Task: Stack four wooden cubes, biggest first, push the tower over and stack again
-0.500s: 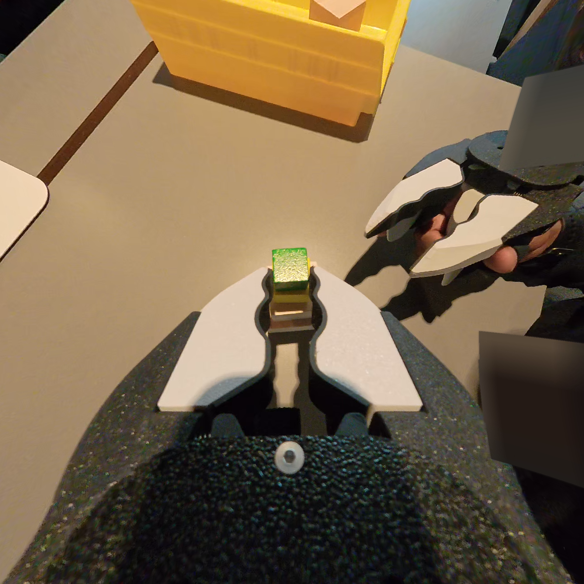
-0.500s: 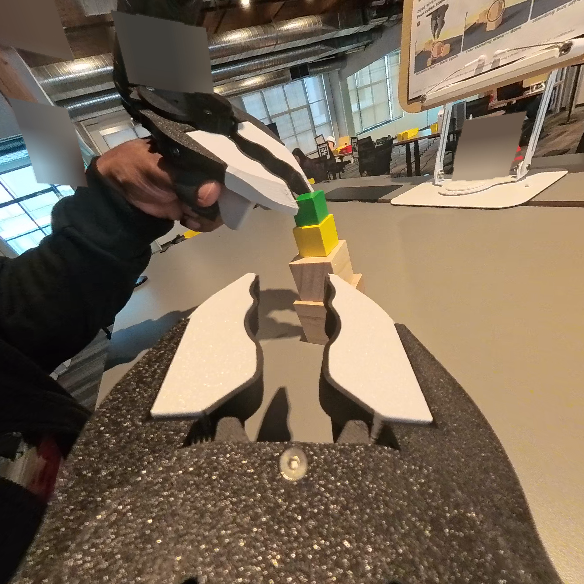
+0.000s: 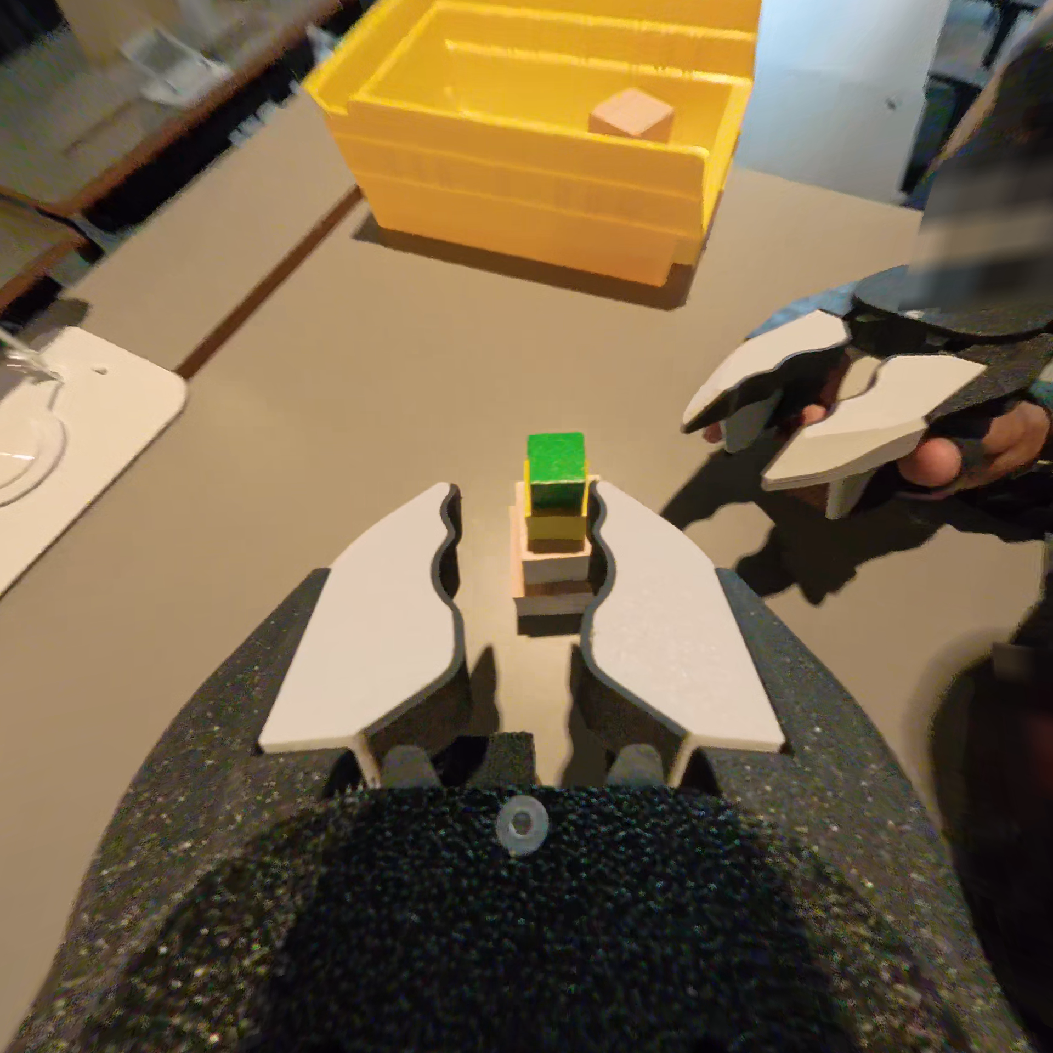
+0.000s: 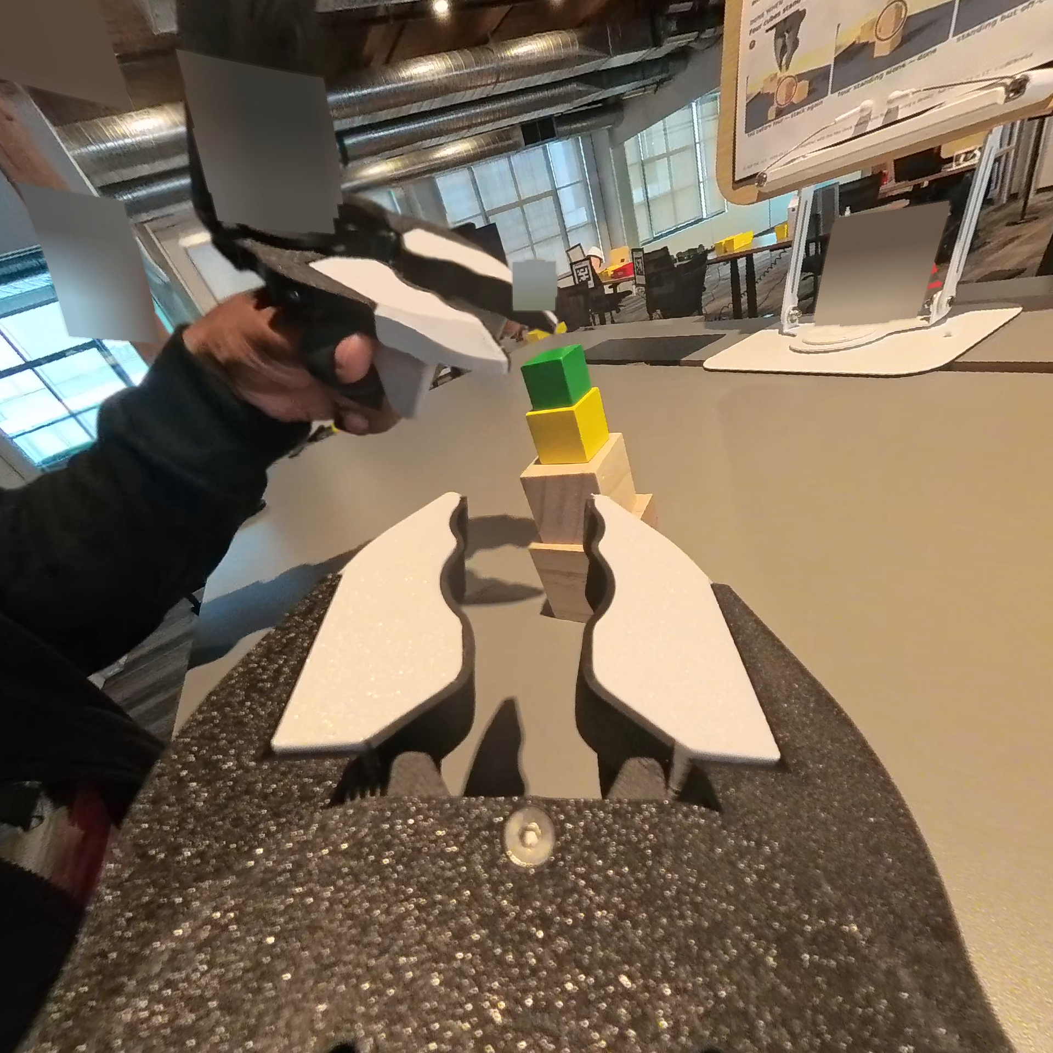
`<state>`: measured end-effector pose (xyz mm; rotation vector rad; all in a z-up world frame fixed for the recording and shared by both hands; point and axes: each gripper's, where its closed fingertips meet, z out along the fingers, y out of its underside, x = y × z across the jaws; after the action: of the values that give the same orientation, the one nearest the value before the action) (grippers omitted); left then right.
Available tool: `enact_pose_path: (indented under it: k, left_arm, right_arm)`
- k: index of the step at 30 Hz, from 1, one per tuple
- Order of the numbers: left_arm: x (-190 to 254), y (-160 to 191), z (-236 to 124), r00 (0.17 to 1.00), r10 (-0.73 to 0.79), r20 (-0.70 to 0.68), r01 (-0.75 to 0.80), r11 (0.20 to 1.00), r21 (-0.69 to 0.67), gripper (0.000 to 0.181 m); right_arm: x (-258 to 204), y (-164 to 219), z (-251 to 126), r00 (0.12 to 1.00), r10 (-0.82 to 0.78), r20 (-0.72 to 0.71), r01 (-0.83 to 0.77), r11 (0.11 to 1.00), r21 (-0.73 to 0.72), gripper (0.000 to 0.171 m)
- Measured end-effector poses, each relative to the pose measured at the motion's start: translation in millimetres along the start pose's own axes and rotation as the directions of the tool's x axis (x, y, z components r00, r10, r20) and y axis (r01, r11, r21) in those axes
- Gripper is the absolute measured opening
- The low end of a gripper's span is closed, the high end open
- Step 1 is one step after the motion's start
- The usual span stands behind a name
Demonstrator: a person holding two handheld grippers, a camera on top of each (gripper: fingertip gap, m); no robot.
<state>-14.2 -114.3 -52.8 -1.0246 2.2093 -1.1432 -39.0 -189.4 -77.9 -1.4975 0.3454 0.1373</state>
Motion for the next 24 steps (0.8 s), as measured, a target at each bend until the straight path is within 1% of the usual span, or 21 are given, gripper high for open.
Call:
enact_pose_path:
  k: [1, 3, 5, 7, 10, 13, 19, 22, 24]
  left_arm:
    - [-7, 3, -3, 0.999, -0.007, 0.047, 0.006, 0.999, 0.035, 0.041]
    - [-13, 16, -8, 0.994, -0.051, 0.096, 0.044, 0.996, 0.073, 0.040]
    - [-5, 30, -7, 0.994, -0.076, 0.079, 0.067, 0.993, 0.102, 0.042]
    - [7, 41, -3, 0.995, -0.058, 0.085, 0.046, 0.991, 0.129, 0.046]
    - [13, 55, 4, 0.987, -0.049, 0.154, 0.029, 0.992, 0.126, 0.055]
    - [20, 52, 11, 0.978, -0.089, 0.188, 0.058, 0.985, 0.165, 0.065]
    - [17, 51, 21, 0.951, -0.156, 0.267, 0.108, 0.977, 0.185, 0.067]
    - [13, 50, 23, 0.937, -0.148, 0.315, 0.093, 0.978, 0.186, 0.068]
    - [11, 49, 22, 0.926, -0.110, 0.362, 0.050, 0.984, 0.169, 0.071]
  right_arm:
    - [0, 0, 0, 1.000, 0.001, -0.001, -0.001, 1.000, 0.000, 0.039]
    - [0, 0, 0, 1.000, 0.001, -0.001, -0.001, 1.000, -0.002, 0.039]
    - [0, 1, 1, 1.000, 0.000, -0.001, 0.000, 1.000, -0.006, 0.039]
    - [0, 1, 1, 1.000, -0.001, -0.001, 0.001, 1.000, -0.011, 0.039]
    - [0, 2, 2, 1.000, -0.002, -0.001, 0.002, 1.000, -0.013, 0.039]
    - [0, 1, 1, 1.000, -0.001, -0.001, 0.001, 1.000, -0.009, 0.039]
    - [-1, -1, -1, 1.000, -0.010, -0.002, 0.010, 1.000, 0.011, 0.038]
    - [-1, -2, -2, 1.000, -0.015, -0.002, 0.015, 1.000, 0.021, 0.038]
    - [-2, -3, -2, 1.000, -0.018, -0.002, 0.018, 1.000, 0.023, 0.038]
